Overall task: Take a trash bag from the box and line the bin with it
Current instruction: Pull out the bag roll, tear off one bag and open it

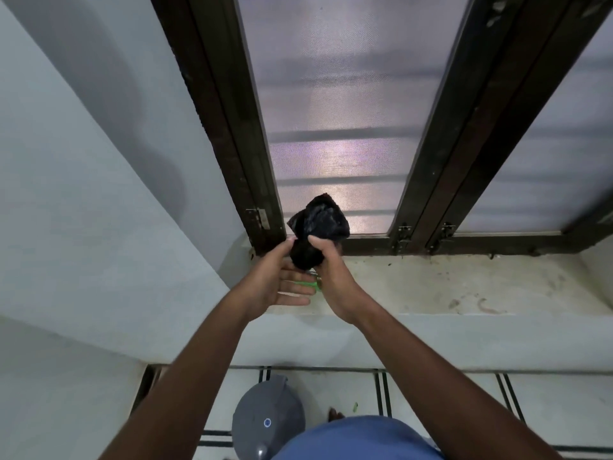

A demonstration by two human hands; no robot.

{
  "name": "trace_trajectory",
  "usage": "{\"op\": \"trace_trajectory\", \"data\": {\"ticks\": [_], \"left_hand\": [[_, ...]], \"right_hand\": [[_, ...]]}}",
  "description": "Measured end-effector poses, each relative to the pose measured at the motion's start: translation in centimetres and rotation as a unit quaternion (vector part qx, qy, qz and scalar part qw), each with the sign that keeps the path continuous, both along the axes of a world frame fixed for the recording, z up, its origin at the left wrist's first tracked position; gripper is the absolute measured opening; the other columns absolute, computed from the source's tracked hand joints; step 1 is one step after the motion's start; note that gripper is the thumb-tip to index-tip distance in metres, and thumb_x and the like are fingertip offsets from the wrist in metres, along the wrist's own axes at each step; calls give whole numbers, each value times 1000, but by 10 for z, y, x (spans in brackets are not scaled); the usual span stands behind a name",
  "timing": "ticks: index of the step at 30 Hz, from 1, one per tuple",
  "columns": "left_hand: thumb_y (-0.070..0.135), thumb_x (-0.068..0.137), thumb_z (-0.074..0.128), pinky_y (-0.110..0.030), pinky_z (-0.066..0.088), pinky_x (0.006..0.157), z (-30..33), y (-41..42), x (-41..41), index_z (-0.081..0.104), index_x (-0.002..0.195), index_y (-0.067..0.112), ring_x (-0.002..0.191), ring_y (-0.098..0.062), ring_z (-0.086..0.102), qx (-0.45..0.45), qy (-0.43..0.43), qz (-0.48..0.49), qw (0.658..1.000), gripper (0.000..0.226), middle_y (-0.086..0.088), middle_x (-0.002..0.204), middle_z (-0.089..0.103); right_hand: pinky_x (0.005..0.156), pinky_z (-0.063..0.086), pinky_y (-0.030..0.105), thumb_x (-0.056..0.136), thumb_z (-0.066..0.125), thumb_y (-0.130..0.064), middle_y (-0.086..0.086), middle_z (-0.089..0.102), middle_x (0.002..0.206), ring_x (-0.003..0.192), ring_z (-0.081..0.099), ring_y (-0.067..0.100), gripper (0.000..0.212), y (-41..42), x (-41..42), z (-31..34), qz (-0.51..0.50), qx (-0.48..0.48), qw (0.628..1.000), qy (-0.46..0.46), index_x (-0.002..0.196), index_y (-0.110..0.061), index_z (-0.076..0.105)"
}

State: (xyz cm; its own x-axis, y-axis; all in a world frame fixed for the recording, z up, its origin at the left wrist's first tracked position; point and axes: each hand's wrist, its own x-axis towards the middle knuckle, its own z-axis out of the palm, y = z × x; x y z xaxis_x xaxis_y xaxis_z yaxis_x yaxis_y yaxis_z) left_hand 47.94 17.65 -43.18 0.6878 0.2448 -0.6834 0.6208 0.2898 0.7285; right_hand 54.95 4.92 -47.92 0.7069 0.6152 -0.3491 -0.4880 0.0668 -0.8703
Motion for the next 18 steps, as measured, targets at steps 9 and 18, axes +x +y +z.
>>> {"op": "trace_trajectory", "data": {"ticks": [9, 18], "left_hand": [[49, 105, 65, -54, 64, 99, 3, -1, 11, 70, 137, 15, 111, -40, 79, -45, -95, 42, 994, 46, -20, 122, 80], [32, 103, 61, -38, 63, 78, -3, 0, 19, 75, 119, 16, 105, -27, 79, 1, -126, 88, 988, 27, -12, 120, 81]], "right_hand": [[123, 47, 61, 97, 57, -62, 19, 72, 145, 141, 64, 40, 73, -6, -6, 7, -38, 93, 994, 33, 150, -14, 66], [92, 50, 35, 91, 67, -68, 2, 80, 122, 118, 69, 21, 61, -14, -4, 13, -61, -49, 997, -21, 133, -23, 74]]}}
